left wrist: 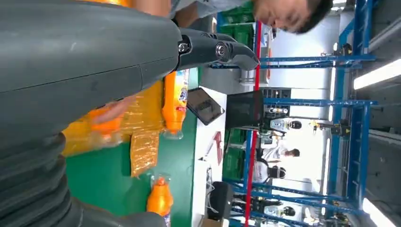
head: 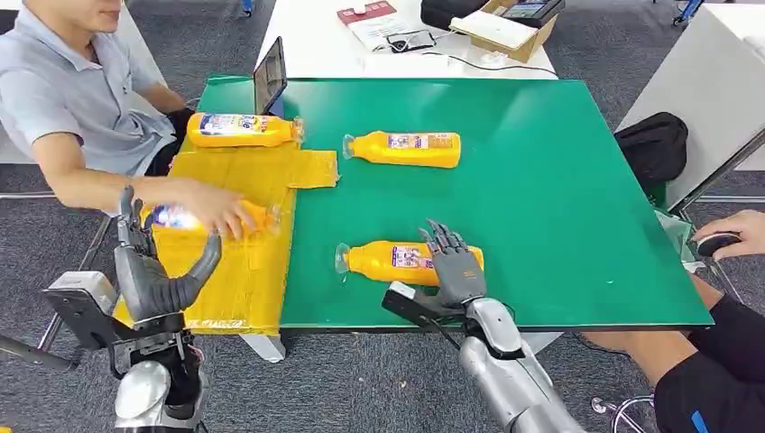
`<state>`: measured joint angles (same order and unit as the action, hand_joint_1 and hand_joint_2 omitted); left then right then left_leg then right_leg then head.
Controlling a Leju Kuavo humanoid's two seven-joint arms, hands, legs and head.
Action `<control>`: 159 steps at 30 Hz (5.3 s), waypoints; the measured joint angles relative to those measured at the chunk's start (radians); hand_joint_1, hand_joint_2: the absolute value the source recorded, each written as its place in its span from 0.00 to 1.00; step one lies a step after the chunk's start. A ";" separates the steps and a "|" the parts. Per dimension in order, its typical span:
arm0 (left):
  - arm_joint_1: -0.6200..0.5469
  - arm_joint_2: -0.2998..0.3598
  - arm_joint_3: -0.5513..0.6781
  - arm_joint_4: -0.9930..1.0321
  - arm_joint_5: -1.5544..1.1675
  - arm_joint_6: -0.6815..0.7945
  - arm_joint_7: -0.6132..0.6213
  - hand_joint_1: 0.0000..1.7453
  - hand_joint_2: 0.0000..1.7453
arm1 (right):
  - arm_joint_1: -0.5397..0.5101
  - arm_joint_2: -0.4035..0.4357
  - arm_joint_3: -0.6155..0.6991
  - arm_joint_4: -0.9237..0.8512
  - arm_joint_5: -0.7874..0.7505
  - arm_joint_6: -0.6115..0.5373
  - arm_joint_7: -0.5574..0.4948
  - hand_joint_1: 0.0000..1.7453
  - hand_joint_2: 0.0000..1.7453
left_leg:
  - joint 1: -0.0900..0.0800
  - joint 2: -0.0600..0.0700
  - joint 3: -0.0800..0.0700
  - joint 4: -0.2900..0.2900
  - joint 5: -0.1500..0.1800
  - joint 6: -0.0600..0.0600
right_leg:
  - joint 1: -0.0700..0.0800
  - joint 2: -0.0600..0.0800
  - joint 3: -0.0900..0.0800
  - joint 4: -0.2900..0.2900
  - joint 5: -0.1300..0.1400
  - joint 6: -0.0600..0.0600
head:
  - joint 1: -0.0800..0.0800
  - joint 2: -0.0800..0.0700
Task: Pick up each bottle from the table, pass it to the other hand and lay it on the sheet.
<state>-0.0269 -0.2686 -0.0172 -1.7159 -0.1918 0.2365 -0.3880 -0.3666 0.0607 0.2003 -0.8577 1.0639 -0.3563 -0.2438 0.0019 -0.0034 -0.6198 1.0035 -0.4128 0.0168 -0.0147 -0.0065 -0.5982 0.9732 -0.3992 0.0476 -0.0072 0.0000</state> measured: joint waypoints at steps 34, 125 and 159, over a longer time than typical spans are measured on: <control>0.006 -0.016 -0.008 0.035 0.030 -0.186 0.103 0.00 1.00 | -0.196 0.013 -0.043 0.315 0.091 0.128 0.089 0.92 1.00 | 0.000 0.001 0.007 0.000 0.000 0.000 | 0.000 0.001 0.005 0.000 0.000 0.000 | 0.000 0.000; 0.044 -0.047 -0.211 0.228 0.412 -0.278 0.041 1.00 1.00 | 0.204 0.205 0.285 -0.260 -0.314 -0.100 -0.354 0.00 0.00 | 0.001 0.004 -0.002 0.000 -0.003 -0.001 | 0.000 0.004 -0.004 0.000 -0.001 0.000 | 0.000 0.000; -0.334 0.049 -0.129 0.623 -0.525 0.179 0.173 0.98 1.00 | 0.200 0.163 0.470 -0.540 -0.501 -0.338 -0.455 0.00 0.00 | 0.001 0.003 -0.002 0.000 -0.002 -0.001 | 0.001 0.004 -0.004 0.001 -0.001 0.000 | 0.000 0.000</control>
<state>-0.3609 -0.2193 -0.1461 -1.0924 -0.7167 0.4155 -0.2151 -0.1667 0.2235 0.6703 -1.3973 0.5627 -0.6939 -0.6992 0.0029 -0.0001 -0.6218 1.0032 -0.4147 0.0158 -0.0139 -0.0028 -0.6022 0.9737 -0.3997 0.0472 -0.0069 0.0000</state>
